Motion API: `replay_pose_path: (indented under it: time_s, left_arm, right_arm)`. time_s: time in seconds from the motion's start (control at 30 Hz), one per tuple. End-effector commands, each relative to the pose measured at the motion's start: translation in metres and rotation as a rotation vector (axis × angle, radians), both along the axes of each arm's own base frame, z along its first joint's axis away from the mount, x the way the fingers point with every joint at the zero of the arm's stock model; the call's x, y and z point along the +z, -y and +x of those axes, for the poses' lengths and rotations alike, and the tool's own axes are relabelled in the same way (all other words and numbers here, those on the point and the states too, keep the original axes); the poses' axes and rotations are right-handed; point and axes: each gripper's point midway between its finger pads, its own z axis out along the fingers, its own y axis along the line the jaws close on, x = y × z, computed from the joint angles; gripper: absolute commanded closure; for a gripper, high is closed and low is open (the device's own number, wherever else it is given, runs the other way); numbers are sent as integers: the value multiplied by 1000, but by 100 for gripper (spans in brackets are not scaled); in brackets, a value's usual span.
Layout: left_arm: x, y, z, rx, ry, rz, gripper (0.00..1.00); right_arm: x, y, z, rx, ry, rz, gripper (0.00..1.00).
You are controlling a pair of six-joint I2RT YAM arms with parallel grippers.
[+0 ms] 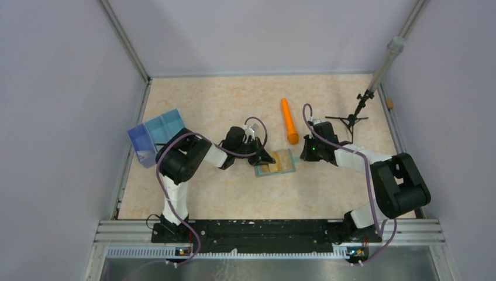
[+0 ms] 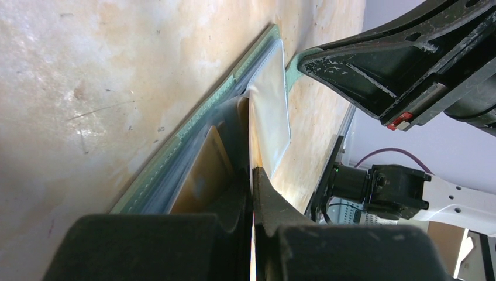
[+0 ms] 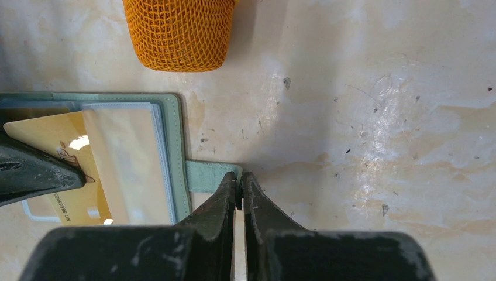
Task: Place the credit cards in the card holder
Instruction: Insert the credit card into the card holder.
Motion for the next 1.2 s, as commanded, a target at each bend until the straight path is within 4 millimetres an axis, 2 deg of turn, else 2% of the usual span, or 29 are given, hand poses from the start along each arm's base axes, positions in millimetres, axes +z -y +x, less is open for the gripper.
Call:
replay_pose_path:
  time_s: [0.0, 0.13, 0.33, 0.87, 1.03, 1.17]
  left_arm:
    - [-4, -2, 15, 102, 58, 43, 100]
    - [-3, 5, 14, 116, 53, 48, 99]
    - [-4, 12, 15, 123, 51, 75, 87]
    - [3, -22, 24, 127, 101, 433, 47]
    - [5, -25, 22, 100, 106, 487, 40]
    - [9, -35, 22, 119, 113, 550, 39]
  right_arm:
    - [5, 5, 1, -7, -1, -14, 100]
    - [5, 4, 0, -9, 0, -11, 100]
    - [6, 5, 0, -7, 1, -9, 100]
    - [8, 4, 0, -5, 11, -3, 100]
    - [8, 3, 0, -3, 11, -1, 100]
    - [9, 4, 0, -5, 13, -2, 100]
